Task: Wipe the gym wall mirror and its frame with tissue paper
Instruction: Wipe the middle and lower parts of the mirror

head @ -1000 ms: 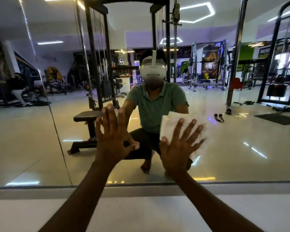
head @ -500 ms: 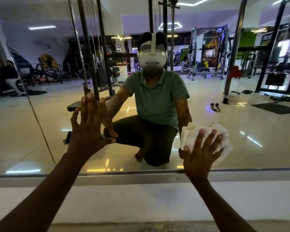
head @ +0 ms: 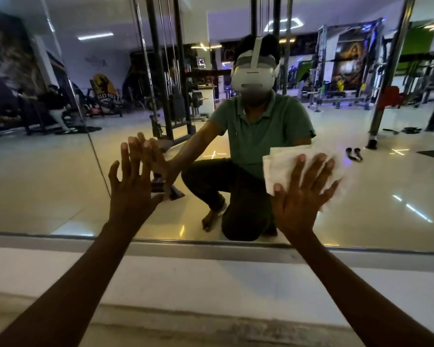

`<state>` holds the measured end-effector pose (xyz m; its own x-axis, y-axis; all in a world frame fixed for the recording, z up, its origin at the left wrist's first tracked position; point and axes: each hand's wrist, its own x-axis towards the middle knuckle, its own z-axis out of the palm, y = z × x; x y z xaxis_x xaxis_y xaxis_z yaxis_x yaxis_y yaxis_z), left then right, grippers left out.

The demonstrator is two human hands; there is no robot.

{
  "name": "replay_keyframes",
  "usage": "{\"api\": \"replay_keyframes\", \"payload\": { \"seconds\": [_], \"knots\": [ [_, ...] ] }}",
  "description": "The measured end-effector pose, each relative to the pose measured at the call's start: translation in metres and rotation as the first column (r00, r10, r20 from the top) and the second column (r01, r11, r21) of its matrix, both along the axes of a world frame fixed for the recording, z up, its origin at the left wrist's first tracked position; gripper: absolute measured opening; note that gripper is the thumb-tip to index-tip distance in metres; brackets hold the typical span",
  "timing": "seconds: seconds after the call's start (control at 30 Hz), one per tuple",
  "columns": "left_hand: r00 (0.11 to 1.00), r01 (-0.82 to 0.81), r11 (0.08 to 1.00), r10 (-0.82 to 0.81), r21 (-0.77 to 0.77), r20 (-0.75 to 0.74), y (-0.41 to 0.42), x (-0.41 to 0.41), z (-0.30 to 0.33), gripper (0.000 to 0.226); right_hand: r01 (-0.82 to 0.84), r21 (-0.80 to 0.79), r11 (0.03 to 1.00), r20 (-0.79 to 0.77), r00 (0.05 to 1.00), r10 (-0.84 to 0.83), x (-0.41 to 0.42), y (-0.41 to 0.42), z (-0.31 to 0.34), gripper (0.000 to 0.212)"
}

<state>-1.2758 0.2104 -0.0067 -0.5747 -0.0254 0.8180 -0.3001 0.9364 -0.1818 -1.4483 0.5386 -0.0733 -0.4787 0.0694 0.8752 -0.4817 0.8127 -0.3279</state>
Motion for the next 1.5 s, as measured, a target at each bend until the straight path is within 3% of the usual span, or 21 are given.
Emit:
{"api": "replay_keyframes", "payload": {
  "seconds": [0.1,0.2,0.3,0.43,0.5,0.63,0.8,0.9,1.0,1.13,1.23,1.33,1.43,1.5],
  "knots": [
    [0.999,-0.03,1.0,0.03,0.006,0.037,-0.045,0.028,-0.007,0.138,0.052,-0.034,0.998,0.091,0.995,-0.049,0.023,-0.044,-0.016,0.081],
    [0.997,-0.016,1.0,0.018,-0.02,0.081,-0.073,0.035,-0.007,0.132,0.009,0.05,0.999,0.062,0.998,-0.012,0.053,-0.129,-0.031,0.082],
    [0.994,0.065,0.997,-0.062,-0.034,0.088,-0.089,0.03,0.004,0.106,-0.134,0.228,0.964,-0.022,0.99,0.142,0.072,-0.196,-0.038,0.073],
    [0.988,0.153,0.987,-0.154,-0.048,-0.011,-0.1,0.019,0.04,0.092,-0.144,0.494,0.858,-0.109,0.968,0.225,0.073,-0.208,-0.04,0.069],
    [0.986,0.161,0.984,-0.163,-0.073,-0.032,-0.11,0.013,0.058,0.091,-0.133,0.465,0.875,-0.122,0.97,0.212,0.067,-0.189,-0.04,0.07],
    [0.99,0.139,0.979,-0.14,-0.149,0.008,-0.134,0.004,0.071,0.089,0.002,0.296,0.955,-0.101,0.994,0.029,0.063,-0.156,-0.024,0.074],
    [0.981,0.184,0.967,-0.19,-0.178,-0.021,-0.157,0.005,0.077,0.085,0.09,0.159,0.983,0.02,0.995,-0.094,0.091,-0.243,0.043,0.077],
    [0.985,0.128,0.984,-0.141,-0.127,-0.102,-0.192,0.017,0.106,0.083,0.018,0.316,0.949,-0.089,0.996,0.011,0.107,-0.309,0.076,0.082],
    [0.989,0.133,0.981,-0.141,-0.143,-0.052,-0.222,0.023,0.127,0.081,-0.047,0.47,0.881,-0.14,0.982,0.128,0.122,-0.355,0.092,0.084],
    [0.98,0.181,0.971,-0.191,-0.157,-0.05,-0.229,0.02,0.127,0.078,-0.089,0.53,0.843,-0.165,0.965,0.205,0.114,-0.342,0.101,0.074],
    [0.976,0.186,0.97,-0.201,-0.155,-0.087,-0.228,0.017,0.124,0.075,-0.039,0.432,0.901,-0.209,0.967,0.142,0.094,-0.287,0.114,0.07],
    [0.971,0.196,0.963,-0.217,-0.183,-0.1,-0.228,0.014,0.123,0.077,0.092,0.156,0.983,-0.179,0.982,-0.063,0.076,-0.25,0.144,0.076],
    [0.97,0.197,0.967,-0.216,-0.161,-0.111,-0.227,0.014,0.12,0.078,0.152,-0.073,0.986,-0.096,0.983,-0.159,0.083,-0.277,0.182,0.077],
    [0.972,0.18,0.97,-0.201,-0.165,-0.122,-0.227,0.013,0.12,0.079,0.118,-0.034,0.992,-0.145,0.982,-0.122,0.092,-0.316,0.209,0.076]
  ]
}}
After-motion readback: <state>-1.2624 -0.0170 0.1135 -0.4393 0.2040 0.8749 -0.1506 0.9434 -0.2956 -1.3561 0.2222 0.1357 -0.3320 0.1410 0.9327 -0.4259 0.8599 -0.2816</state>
